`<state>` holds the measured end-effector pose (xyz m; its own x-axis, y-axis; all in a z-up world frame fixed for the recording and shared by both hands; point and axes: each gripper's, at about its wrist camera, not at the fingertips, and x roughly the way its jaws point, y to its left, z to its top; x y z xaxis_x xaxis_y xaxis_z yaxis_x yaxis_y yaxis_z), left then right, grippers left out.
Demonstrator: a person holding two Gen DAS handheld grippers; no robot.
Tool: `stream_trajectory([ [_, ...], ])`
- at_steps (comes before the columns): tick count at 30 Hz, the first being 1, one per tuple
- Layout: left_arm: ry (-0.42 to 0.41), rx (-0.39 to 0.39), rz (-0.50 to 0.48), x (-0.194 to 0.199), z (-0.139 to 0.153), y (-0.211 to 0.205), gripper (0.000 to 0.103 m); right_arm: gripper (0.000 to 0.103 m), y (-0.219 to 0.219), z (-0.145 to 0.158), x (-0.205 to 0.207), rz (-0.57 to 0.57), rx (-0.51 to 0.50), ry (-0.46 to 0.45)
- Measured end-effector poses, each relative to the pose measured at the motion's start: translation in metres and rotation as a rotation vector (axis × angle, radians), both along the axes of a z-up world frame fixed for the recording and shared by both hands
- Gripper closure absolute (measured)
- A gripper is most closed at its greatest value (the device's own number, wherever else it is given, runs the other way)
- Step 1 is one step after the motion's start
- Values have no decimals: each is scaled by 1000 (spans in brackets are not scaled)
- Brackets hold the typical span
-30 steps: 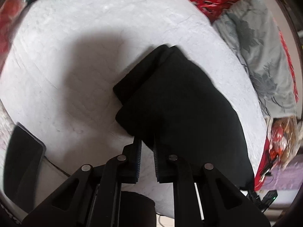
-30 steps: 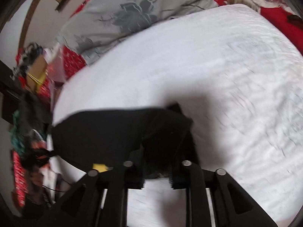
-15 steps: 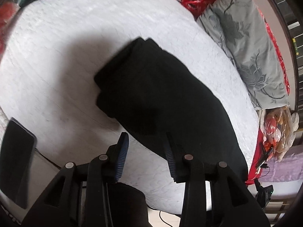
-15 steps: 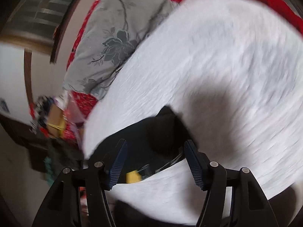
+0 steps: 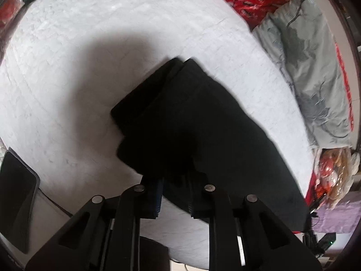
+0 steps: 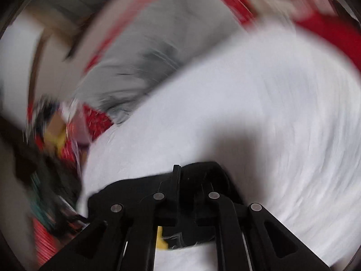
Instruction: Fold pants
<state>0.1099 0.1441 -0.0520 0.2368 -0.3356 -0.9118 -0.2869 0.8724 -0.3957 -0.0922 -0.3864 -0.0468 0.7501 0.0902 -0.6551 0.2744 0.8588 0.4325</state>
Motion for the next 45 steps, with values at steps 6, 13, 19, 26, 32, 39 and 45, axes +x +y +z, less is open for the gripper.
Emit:
stream_trajectory([
  [6,-12,0,-13,-8,2,3,88,80,-21,-51,-24,-114,-94,252],
  [13,-14,4,-14,-12,1,-3,88,56,-12,-72,-26,-74,438,130],
  [19,4,-35,14,5,-2,-7,86,56,1,-103,2,-143,514,193],
  [26,-30,-122,56,0,11,6,98,98,4,-95,12,-129,540,111],
  [32,-17,-53,69,-18,-2,32,98,98,8,-83,-17,-28,582,92],
  [39,-18,-90,48,-27,2,39,96,90,6,-116,-24,-51,568,181],
  [45,-147,-52,-35,-39,42,37,96,77,-21,-72,-53,-58,471,111],
])
